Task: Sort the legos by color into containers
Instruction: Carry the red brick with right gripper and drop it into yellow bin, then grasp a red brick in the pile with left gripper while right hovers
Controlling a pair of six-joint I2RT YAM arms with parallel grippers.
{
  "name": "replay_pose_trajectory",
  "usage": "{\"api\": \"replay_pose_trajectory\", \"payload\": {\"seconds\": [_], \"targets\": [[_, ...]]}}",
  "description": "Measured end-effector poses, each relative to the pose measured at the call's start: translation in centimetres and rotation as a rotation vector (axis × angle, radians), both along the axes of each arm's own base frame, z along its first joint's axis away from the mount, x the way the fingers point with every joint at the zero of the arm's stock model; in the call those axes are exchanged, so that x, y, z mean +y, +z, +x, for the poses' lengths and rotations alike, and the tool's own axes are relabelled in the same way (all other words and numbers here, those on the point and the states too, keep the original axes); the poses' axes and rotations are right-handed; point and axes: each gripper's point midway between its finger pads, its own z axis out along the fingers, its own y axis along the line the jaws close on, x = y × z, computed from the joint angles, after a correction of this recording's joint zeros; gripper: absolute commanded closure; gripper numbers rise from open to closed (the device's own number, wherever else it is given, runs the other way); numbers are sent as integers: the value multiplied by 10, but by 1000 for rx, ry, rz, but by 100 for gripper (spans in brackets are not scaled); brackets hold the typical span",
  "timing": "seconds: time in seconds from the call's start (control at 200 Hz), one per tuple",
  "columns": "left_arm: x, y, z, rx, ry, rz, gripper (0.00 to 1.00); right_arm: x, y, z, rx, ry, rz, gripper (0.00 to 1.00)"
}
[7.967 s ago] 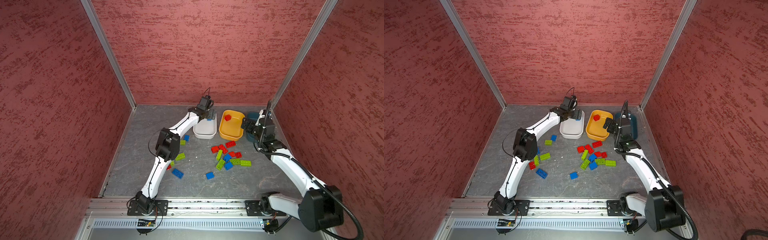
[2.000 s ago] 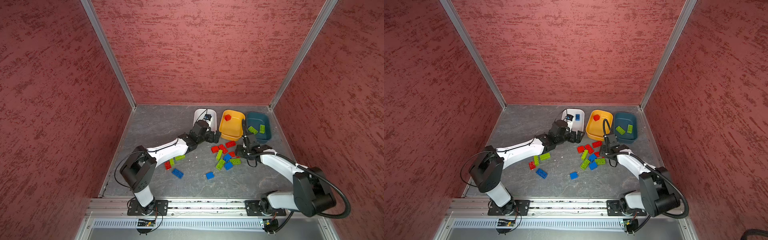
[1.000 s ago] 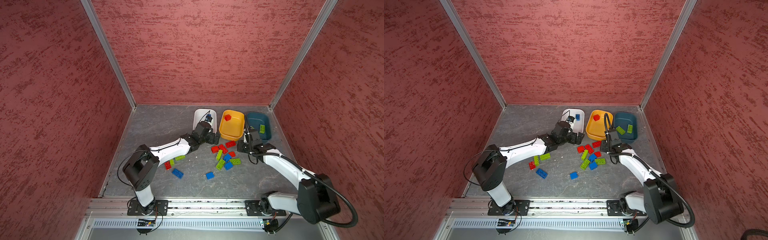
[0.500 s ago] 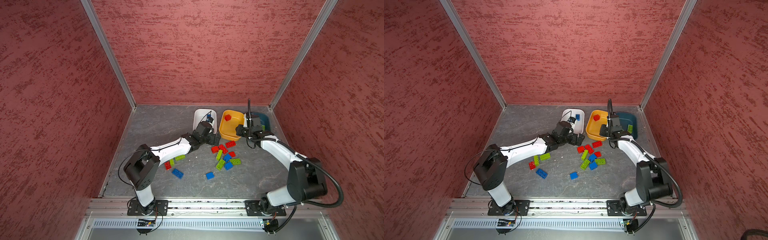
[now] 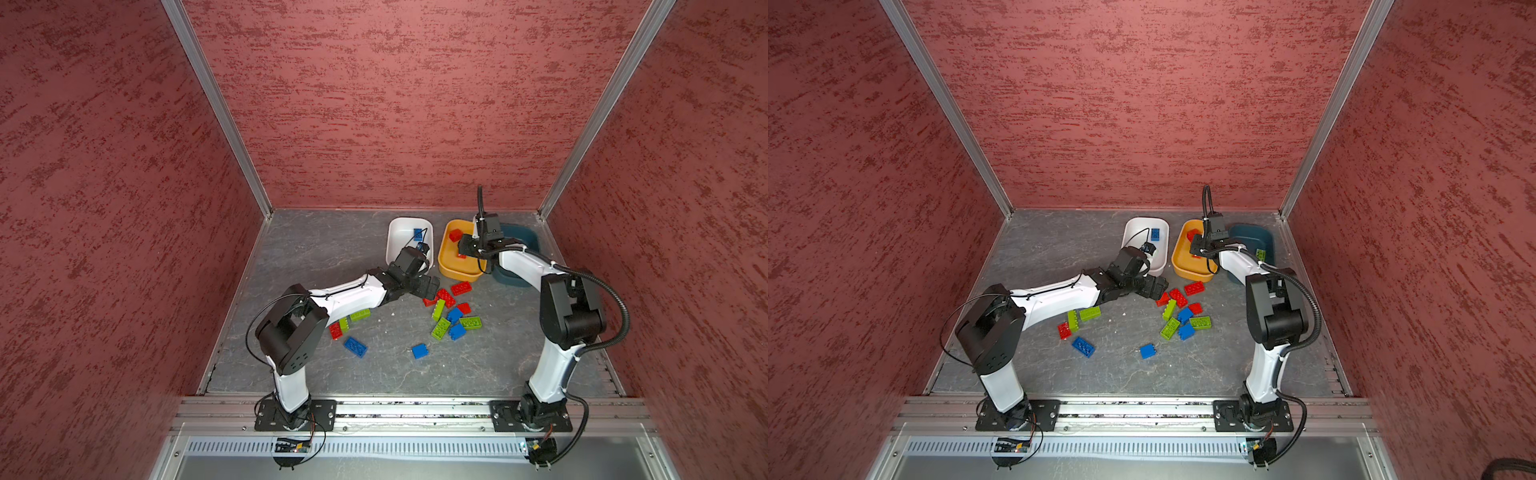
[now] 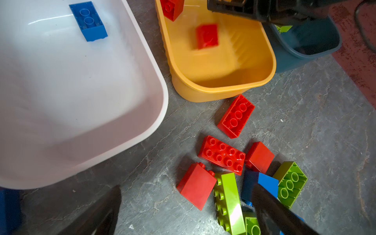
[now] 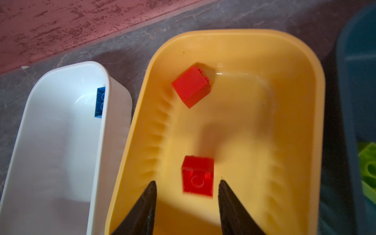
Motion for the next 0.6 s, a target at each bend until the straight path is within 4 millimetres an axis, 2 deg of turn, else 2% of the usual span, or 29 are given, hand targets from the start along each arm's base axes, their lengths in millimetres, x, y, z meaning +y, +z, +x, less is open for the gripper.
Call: {"api": "replay_pose_trajectory", "payload": {"seconds": [0.07, 0.145, 0.18, 0.215, 0.23, 0.421, 0.521, 0.596], "targets": [[-1, -7, 0, 4, -22, 33, 0, 3, 9, 0, -27, 8, 17, 32], [0, -17, -1, 10, -52, 77, 6, 3, 23, -6, -58, 14, 32, 27], [1, -21, -1, 12, -69, 99, 8, 3, 31, -11, -75, 16, 39, 19], [1, -25, -2, 13, -87, 121, 10, 2, 38, -17, -91, 15, 47, 5], [2, -27, -2, 14, -94, 131, 12, 2, 43, -20, -99, 8, 56, 2], [1, -50, -4, 27, -212, 246, 23, -7, 80, -61, -216, -14, 97, 1], [-4, -60, -5, 39, -267, 270, 28, -17, 85, -81, -249, -52, 99, 1], [-11, -59, -4, 32, -306, 268, 29, -25, 84, -90, -257, -88, 87, 1]]}}
